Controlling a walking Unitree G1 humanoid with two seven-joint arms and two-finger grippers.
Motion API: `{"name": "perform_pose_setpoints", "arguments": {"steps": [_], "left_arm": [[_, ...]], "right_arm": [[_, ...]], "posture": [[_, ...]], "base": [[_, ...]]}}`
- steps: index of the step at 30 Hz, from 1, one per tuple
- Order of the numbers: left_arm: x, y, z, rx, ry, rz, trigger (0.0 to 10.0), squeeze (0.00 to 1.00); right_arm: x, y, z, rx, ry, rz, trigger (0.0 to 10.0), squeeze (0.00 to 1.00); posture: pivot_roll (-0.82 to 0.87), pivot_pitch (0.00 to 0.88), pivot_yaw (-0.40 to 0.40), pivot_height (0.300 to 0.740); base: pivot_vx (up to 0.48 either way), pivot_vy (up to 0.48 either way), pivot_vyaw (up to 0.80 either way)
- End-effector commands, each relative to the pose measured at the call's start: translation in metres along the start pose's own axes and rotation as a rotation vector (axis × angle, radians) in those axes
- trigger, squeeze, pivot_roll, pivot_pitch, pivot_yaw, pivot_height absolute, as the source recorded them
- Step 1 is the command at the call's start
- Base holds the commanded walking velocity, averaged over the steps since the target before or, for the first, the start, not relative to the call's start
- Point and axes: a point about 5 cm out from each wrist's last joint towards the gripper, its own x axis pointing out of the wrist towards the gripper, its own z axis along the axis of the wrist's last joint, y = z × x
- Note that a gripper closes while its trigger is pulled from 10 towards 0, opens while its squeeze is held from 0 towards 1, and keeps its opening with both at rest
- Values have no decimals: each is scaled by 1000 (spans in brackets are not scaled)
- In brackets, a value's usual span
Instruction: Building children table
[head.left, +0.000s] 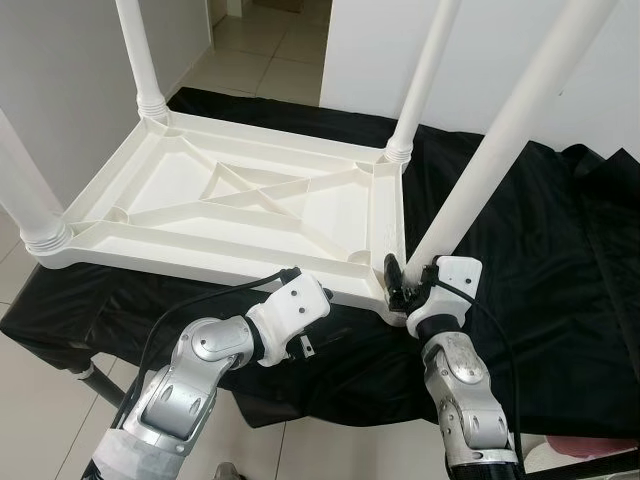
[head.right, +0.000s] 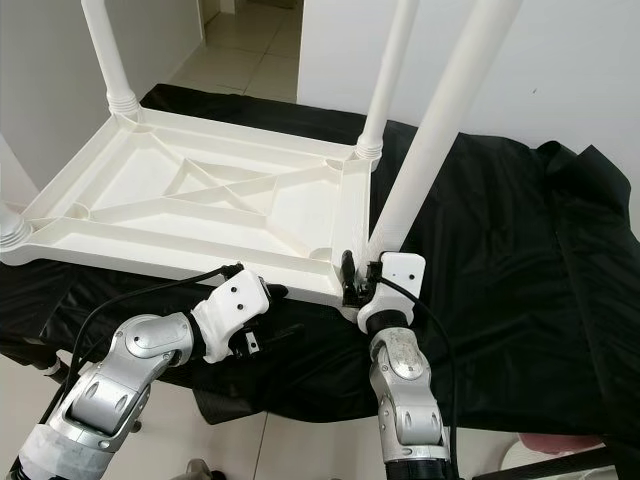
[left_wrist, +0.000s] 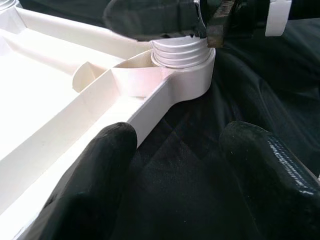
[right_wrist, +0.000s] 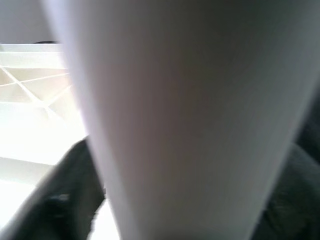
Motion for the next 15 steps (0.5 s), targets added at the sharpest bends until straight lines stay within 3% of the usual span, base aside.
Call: {"name": "perform_pose_setpoints", "arguments": {"steps": [1, 9, 10, 11, 15], "left_arm": [[0, 3, 0, -3, 1, 77, 10000, 0], [1, 5, 0, 5, -2, 80, 10000, 0], [1, 5, 1, 7, -2, 81, 10000, 0], [0, 5, 1, 8, -3, 82, 10000, 0], [-1, 5, 0, 11, -4, 86, 10000, 0]], "right_arm": [[-3, -3, 1, 7, -9, 3, 10000, 1000], [-8, -12, -3, -6, -21, 85, 10000, 976], [-8, -13, -3, -5, -28, 95, 10000, 216], [-9, -13, -3, 0, -33, 107, 10000, 0], [-11, -16, -2, -11, -48, 133, 10000, 0]], "posture": [[48, 70, -87, 740], [49, 59, -93, 740], [50, 56, -93, 740], [50, 55, -94, 740], [50, 52, -94, 740]], "base": [[0, 0, 0], [0, 0, 0], [0, 0, 0], [0, 0, 0], [0, 0, 0]]}}
